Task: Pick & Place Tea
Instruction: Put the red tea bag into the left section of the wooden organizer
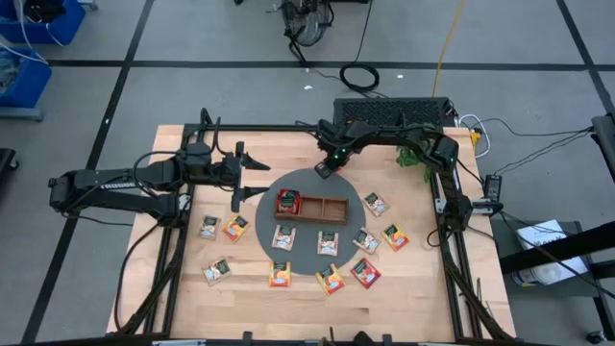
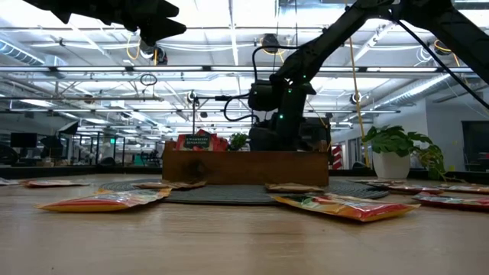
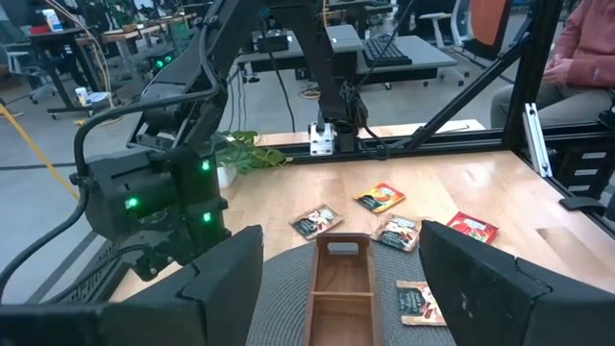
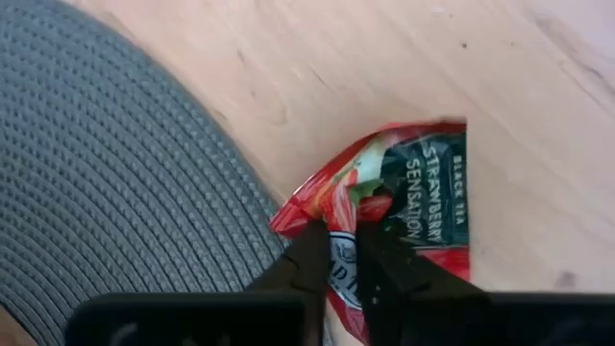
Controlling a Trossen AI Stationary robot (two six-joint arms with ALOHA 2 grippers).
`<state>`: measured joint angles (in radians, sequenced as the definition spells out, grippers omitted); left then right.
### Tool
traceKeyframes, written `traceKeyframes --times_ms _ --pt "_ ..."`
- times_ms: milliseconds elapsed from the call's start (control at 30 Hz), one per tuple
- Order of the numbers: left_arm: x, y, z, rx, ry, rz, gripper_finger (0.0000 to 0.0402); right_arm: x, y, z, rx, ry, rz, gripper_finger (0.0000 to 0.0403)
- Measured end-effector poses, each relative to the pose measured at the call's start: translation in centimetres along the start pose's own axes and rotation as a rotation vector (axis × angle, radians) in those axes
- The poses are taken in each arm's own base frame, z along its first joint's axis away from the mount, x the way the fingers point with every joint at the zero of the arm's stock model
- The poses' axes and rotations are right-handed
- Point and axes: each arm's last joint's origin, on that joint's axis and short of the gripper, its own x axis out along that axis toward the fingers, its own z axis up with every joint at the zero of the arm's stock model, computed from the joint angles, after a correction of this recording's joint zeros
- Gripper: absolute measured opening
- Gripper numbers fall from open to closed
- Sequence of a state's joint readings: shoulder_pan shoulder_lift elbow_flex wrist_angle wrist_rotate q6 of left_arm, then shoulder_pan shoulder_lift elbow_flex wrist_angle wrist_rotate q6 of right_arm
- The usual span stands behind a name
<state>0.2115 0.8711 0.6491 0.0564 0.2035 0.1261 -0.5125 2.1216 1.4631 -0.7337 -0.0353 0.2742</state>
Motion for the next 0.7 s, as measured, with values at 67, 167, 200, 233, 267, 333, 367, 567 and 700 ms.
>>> traceKeyframes --times_ms 67,167,200,233,267,333,367,567,700 --pt "0.0 0.0 0.0 0.0 0.0 0.0 0.0274 0.0 0.1 -0.1 -0.031 -0.001 -0.007 0.0016" --pt "0.0 0.0 0.0 0.0 0.0 0.0 0.0274 -0.2 0.5 -0.1 -0.066 -0.015 -0.028 0.0016" --pt "0.0 0.0 0.0 0.0 0.0 0.0 0.0274 -0.6 0.7 -0.1 -0.082 -0.028 -0.031 0.0016" --pt "0.0 0.0 0.0 0.0 0.0 0.0 0.0274 -1.1 0.9 -0.1 -0.095 -0.049 -0.032 0.0016" --pt "0.0 0.0 0.0 0.0 0.0 0.0 0.0274 -1.6 1.2 -0.1 -0.111 -0.073 -0.042 0.0016" --pt "0.0 0.0 0.0 0.0 0.0 0.0 0.0274 -3.2 1.9 -0.6 -0.15 -0.115 -0.099 0.0016" --pt "0.0 0.0 0.0 0.0 0.0 0.0 0.0274 -3.8 2.2 -1.1 -0.181 -0.123 -0.143 0.0016" --pt "0.0 0.0 0.0 0.0 0.0 0.0 0.0274 -10.5 6.4 -3.9 -0.339 -0.457 -0.31 0.0016" --pt "0.0 0.0 0.0 0.0 0.0 0.0 0.0274 -12.0 9.2 -7.2 -0.429 -0.68 -0.333 0.0016"
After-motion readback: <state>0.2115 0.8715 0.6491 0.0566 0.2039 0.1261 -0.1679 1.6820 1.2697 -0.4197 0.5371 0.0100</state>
